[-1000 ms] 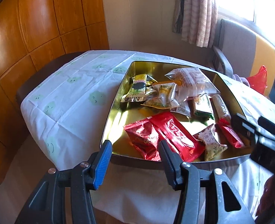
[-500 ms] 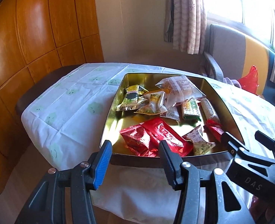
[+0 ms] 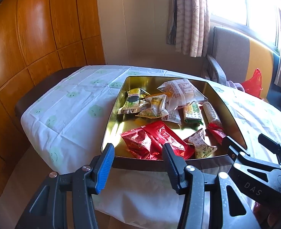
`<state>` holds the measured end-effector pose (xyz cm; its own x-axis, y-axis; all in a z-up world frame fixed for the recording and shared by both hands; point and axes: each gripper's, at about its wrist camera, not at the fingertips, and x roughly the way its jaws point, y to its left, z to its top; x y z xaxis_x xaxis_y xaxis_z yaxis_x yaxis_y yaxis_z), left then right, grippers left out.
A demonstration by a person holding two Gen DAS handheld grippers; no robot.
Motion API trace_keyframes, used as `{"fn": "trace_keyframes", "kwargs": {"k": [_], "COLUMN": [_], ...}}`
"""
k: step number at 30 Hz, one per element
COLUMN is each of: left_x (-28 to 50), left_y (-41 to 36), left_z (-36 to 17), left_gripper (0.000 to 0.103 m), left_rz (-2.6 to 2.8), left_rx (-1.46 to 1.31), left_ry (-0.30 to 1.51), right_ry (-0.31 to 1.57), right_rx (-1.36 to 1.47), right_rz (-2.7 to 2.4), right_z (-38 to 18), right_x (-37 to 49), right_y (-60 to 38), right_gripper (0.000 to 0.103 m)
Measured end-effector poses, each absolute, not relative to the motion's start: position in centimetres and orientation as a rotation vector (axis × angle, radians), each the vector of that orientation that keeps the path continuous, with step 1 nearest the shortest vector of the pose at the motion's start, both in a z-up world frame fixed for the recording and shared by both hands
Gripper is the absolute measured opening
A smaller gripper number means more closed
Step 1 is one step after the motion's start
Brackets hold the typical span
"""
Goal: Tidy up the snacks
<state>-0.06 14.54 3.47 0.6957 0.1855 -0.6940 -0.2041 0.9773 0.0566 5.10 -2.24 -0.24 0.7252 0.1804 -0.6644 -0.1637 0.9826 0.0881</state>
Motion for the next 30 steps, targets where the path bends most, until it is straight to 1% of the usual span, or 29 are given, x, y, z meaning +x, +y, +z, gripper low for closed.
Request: {"fn": "trace_keyframes", "kwargs": {"k": [30], "left_x": [-0.18], "left_y": [14.55], "left_z": [3.28], "left_gripper": [0.053], "left_rz": [0.240], "left_rx": [-0.017], "left_ry": [0.774], "right_ry": [0.752], "right_rx": [0.031], "right_rz": [0.172], "right_z": [-0.72], "right_x": [5.34], "right_y": [-2.50], "right_gripper": [0.103]}}
